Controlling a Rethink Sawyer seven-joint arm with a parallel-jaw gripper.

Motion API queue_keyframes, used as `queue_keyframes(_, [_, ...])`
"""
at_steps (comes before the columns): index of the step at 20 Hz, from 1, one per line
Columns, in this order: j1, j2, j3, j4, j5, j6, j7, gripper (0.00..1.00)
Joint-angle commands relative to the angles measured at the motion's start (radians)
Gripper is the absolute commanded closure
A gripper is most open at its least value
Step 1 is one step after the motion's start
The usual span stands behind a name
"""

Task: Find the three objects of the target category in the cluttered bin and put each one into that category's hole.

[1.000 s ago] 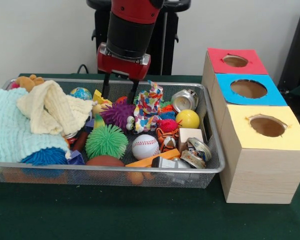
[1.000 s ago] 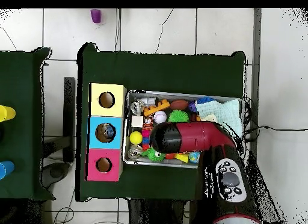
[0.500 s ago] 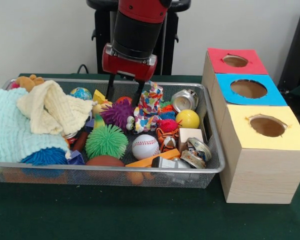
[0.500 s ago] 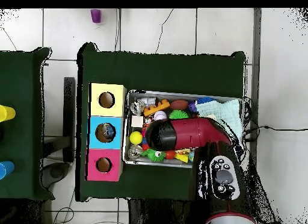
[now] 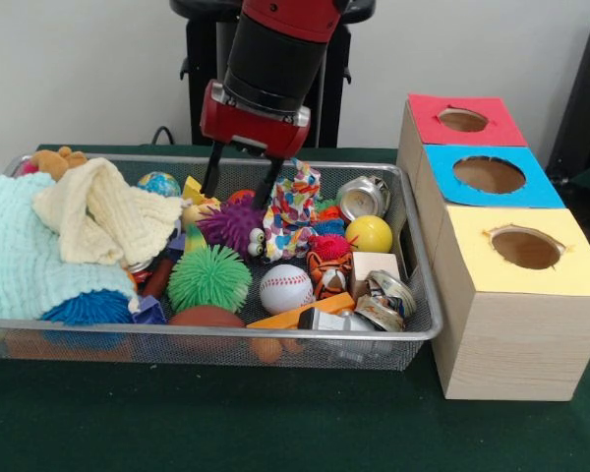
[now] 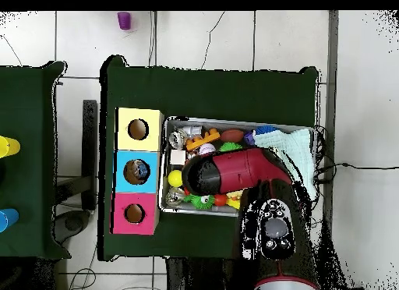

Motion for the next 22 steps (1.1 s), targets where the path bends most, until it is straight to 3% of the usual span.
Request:
queue_keyframes(1, [0.014,-0.007,-0.005,-0.052,-0.078,0.077,-0.066,0.00])
queue_keyframes(16, [0.040,0.021,-0.044,-0.065,-0.154,0.039,-0.076,0.00])
queue_keyframes(22, [-0.001,0.069,-0.036,-0.119,-0.200,0.008,-0.096,0.00])
